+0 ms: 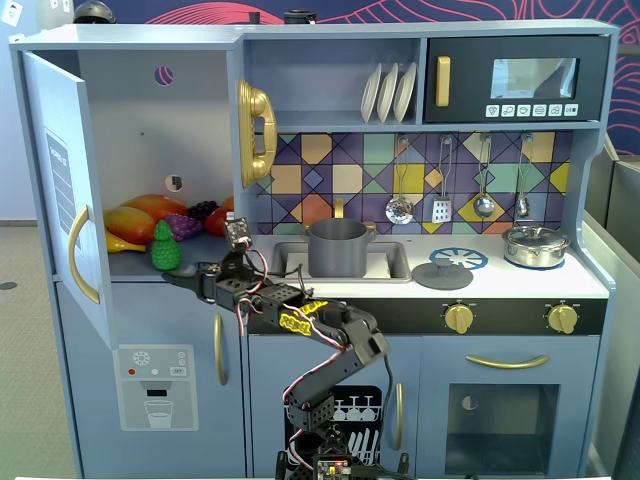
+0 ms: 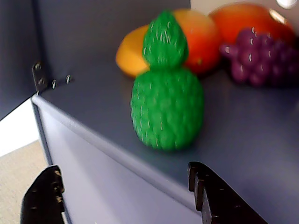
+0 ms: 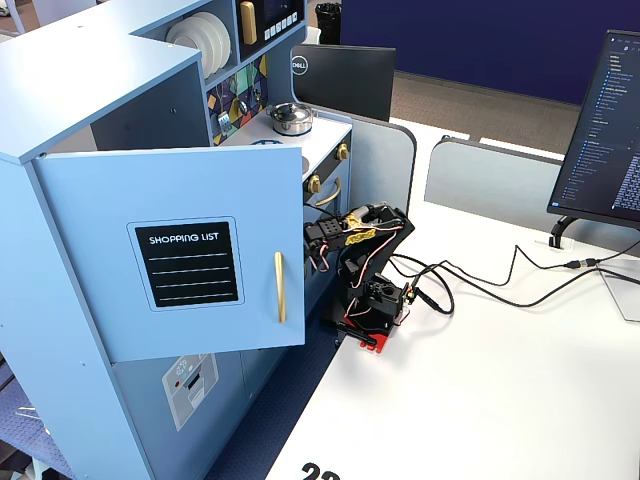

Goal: Pick up the green pineapple from the left cabinet and place it in the gray recipient

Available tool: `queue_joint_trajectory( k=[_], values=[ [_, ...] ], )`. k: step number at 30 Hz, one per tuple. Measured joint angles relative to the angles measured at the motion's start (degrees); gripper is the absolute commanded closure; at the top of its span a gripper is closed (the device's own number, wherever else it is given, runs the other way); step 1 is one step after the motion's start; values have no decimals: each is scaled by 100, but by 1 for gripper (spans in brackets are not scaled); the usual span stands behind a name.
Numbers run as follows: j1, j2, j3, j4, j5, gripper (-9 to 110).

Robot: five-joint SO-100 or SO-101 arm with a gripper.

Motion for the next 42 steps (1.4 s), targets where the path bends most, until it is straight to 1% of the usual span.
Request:
queue_joint_trajectory(
  k=[6, 19, 26, 29, 32, 33, 39, 42],
  values=[
    [167, -633, -580, -123, 44, 61],
    [387, -1811, -1503, -255, 202, 62],
    [396, -2751, -2294, -255, 202, 63],
    [396, -3146, -2698, -255, 202, 71],
    [378, -3463, -3050, -255, 88, 96],
    [334, -3498, -3129, -255, -18, 101],
    [-88, -3507, -3296, -281, -527, 101],
    [-229, -3138, -3173, -281, -773, 101]
  ],
)
